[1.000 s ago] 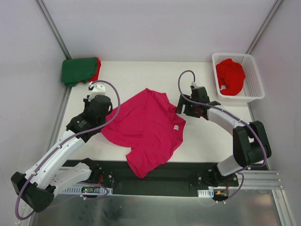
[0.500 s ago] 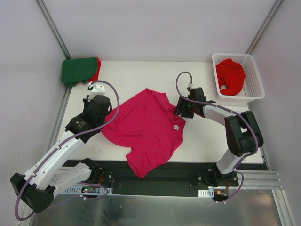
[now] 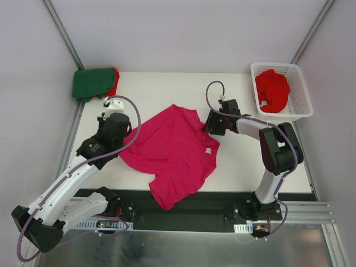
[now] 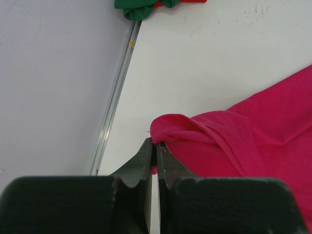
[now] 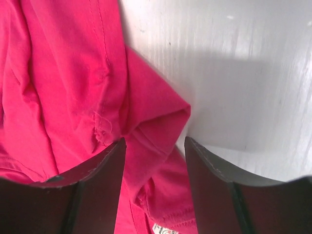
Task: Fold and stack the t-shirts
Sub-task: Flatten out the tshirt
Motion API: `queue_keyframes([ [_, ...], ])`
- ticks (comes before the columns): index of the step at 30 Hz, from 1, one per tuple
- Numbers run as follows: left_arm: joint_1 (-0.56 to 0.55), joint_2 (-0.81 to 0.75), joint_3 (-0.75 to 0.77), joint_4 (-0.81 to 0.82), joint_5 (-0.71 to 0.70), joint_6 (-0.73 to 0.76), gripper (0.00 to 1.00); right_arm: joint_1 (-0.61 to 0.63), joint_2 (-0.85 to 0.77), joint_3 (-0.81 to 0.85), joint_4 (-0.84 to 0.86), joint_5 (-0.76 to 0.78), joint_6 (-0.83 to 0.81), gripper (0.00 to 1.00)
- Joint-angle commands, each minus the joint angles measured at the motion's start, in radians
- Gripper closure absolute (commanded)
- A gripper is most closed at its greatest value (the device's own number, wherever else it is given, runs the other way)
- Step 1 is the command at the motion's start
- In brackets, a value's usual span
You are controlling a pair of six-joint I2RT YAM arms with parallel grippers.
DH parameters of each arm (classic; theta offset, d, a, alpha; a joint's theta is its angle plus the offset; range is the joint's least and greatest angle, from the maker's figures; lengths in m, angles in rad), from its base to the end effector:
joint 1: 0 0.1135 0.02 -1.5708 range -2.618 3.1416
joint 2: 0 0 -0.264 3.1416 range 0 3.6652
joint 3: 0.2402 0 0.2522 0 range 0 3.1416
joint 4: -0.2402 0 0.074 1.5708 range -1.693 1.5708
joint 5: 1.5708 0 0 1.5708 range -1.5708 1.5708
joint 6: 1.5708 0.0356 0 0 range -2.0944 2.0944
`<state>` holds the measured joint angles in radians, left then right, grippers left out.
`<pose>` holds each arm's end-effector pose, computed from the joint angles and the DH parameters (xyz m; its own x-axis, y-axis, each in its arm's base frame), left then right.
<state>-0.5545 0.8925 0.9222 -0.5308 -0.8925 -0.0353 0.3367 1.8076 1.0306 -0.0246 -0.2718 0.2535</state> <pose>0.1692 -0.0722 0.3400 -0.3993 0.2213 -0.8897 -0.2645 0.9014 0.3429 0.3498 0.1326 0.1634 -0.7805 -0.0172 -0.6250 -0.3086 0.8800 0.3612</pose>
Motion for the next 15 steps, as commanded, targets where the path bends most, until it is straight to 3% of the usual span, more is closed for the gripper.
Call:
queue_keyframes([
  [1,0.011,-0.029,0.007,-0.012,-0.026,0.018,1.0,-0.011,0.032,0.052,0.022,-0.015,0.009,0.46],
  [6,0.011,-0.029,0.006,-0.015,-0.031,0.021,1.0,-0.016,0.068,0.078,0.018,-0.029,0.009,0.58],
  [9,0.013,-0.027,0.004,-0.017,-0.031,0.018,1.0,-0.016,0.082,0.086,0.02,-0.038,0.009,0.73],
  [10,0.011,-0.027,0.001,-0.017,-0.031,0.018,1.0,-0.016,0.084,0.088,0.02,-0.041,0.007,0.84],
  [12,0.013,-0.027,0.001,-0.018,-0.033,0.018,1.0,-0.016,0.084,0.086,0.02,-0.044,0.006,0.95],
  [15,0.013,-0.029,-0.002,-0.02,-0.045,0.023,1.0,-0.016,0.078,0.075,0.02,-0.038,-0.002,0.99],
])
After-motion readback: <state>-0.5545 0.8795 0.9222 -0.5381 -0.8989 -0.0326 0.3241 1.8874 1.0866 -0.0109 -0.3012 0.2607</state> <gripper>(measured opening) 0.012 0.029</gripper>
